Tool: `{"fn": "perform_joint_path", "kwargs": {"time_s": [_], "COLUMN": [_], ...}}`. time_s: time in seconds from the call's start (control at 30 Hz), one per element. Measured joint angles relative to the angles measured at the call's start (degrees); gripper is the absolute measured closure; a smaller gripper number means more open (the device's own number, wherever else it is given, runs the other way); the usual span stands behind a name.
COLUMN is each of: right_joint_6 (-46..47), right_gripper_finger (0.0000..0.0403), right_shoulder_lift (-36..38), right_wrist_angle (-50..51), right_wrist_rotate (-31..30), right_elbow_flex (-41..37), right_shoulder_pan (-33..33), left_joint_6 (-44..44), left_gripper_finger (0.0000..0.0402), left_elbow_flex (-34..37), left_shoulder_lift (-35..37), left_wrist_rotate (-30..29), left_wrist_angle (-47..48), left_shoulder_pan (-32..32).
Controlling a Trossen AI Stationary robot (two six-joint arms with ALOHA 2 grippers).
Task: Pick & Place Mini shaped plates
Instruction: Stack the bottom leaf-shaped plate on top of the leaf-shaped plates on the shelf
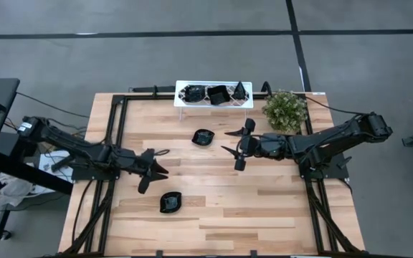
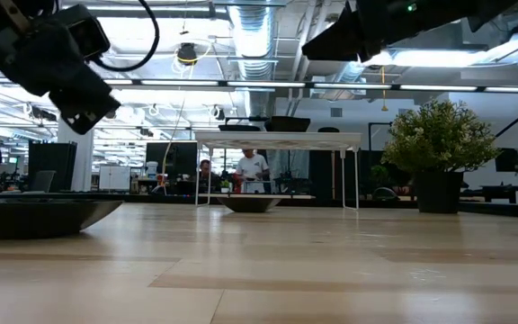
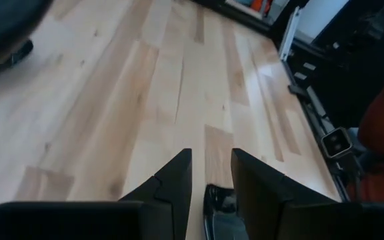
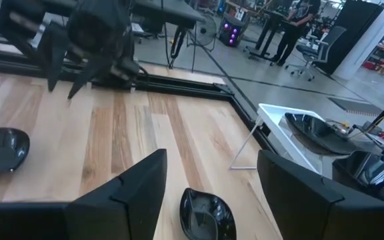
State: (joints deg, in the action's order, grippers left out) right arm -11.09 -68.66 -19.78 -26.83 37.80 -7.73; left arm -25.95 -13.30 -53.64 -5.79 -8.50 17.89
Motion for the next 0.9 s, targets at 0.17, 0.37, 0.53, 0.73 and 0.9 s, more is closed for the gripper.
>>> {"fn": "perform_joint_path", "kwargs": {"time_s": [0.17,0.37,0.53,0.73,0.9], "right_joint_6": [0.0,0.0,0.0,2.5,4.1], "right_gripper_finger": [0.0173,0.0173,0.0173,0.0173,0.0173], "right_shoulder_lift": [0.0,0.0,0.0,0.0,0.0], "right_wrist_angle": [0.0,0.0,0.0,0.1,0.6], "right_wrist_rotate": [0.0,2.3,6.1,6.2,6.2], "right_elbow_flex": [1.0,1.2,1.2,1.2,1.2], "right_shoulder_pan": [0.0,0.0,0.0,0.0,-0.2], "left_joint_6": [-3.5,-5.3,-7.7,-11.7,-13.6], "left_gripper_finger": [0.0295,0.0295,0.0295,0.0288,0.0264], "left_elbow_flex": [0.0,0.0,0.0,0.0,0.0], "left_shoulder_lift": [-5.0,-9.9,-13.3,-19.6,-22.9], "left_wrist_rotate": [-2.2,-3.0,-3.8,-1.6,-1.0], "left_wrist_angle": [-3.0,-9.3,-11.9,-11.7,-11.7], "left_shoulder_pan": [3.6,6.5,8.0,10.2,12.2]}}
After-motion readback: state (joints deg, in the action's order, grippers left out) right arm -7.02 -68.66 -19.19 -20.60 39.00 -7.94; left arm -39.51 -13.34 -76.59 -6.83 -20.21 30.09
